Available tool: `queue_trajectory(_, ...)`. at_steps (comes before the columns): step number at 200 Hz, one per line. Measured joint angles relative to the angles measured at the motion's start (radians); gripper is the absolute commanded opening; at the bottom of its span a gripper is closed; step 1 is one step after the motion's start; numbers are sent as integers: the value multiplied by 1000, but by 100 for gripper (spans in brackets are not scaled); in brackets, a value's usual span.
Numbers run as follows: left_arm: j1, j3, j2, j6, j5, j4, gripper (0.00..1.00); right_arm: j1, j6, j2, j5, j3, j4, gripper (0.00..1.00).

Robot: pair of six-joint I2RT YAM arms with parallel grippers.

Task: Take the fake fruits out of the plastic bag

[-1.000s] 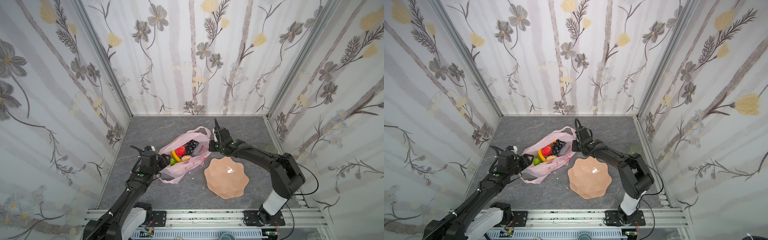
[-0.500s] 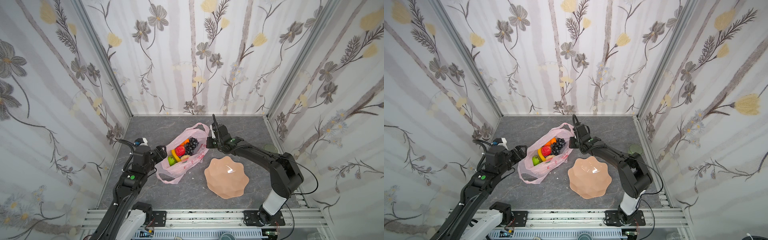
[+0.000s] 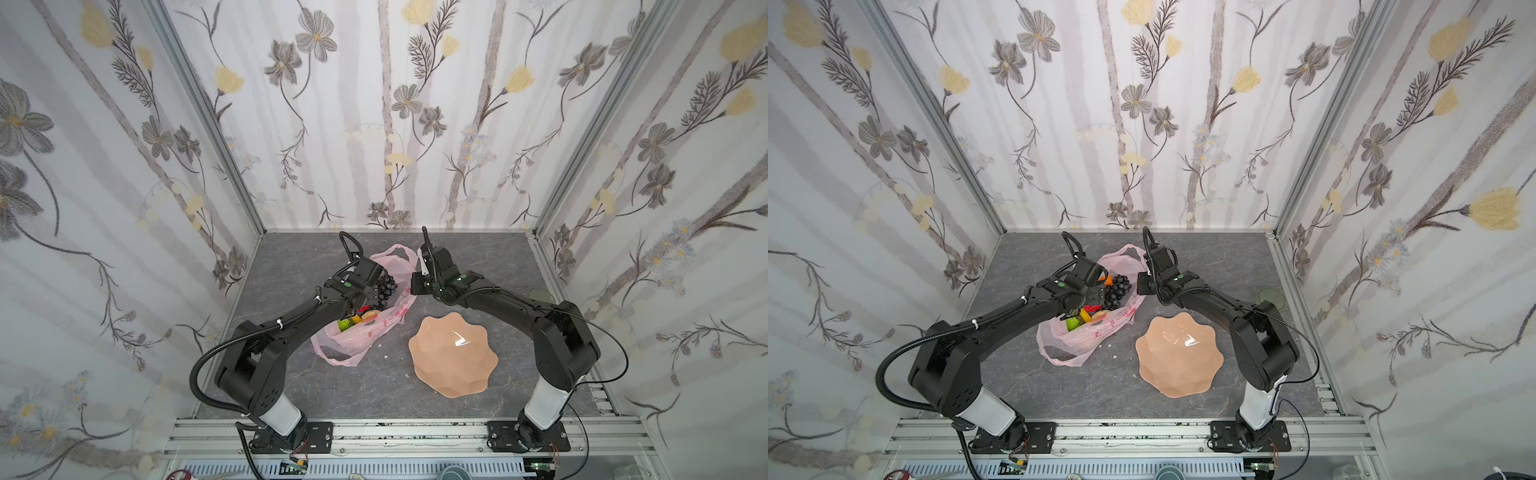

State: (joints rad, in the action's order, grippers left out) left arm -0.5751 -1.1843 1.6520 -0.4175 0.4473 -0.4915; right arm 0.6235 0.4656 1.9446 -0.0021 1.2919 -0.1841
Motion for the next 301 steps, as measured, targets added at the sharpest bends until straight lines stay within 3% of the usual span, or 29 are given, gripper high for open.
queue_trajectory(30, 63, -66, 130, -7, 44, -3, 56, -24, -23, 42, -3, 7, 3, 0)
queue_trajectory(85, 198, -64, 129, -64, 16, 14, 13, -19, -83, 174, -26, 129, 8, 0)
queue_trajectory(115, 264, 3, 79, -89, -39, 57, 0, -1, -106, 245, -36, 241, 7, 0)
queue_trajectory(131, 273, 43, 45, -99, -64, 77, 0, 6, -110, 279, -32, 297, -5, 8)
queue_trajectory(148, 278, 86, -5, -109, -97, 104, 0, 6, -113, 298, -14, 335, -30, 37)
queue_trajectory(194, 272, 193, -117, -132, -196, 168, 0, 50, -107, 195, 128, 288, -137, 77)
queue_trajectory(235, 268, 235, -148, -140, -241, 205, 0, 197, -48, 82, 243, 235, -205, 87)
queue_trajectory(301, 262, 278, -194, -150, -278, 253, 0, 373, 14, 263, 278, 401, -343, 85)
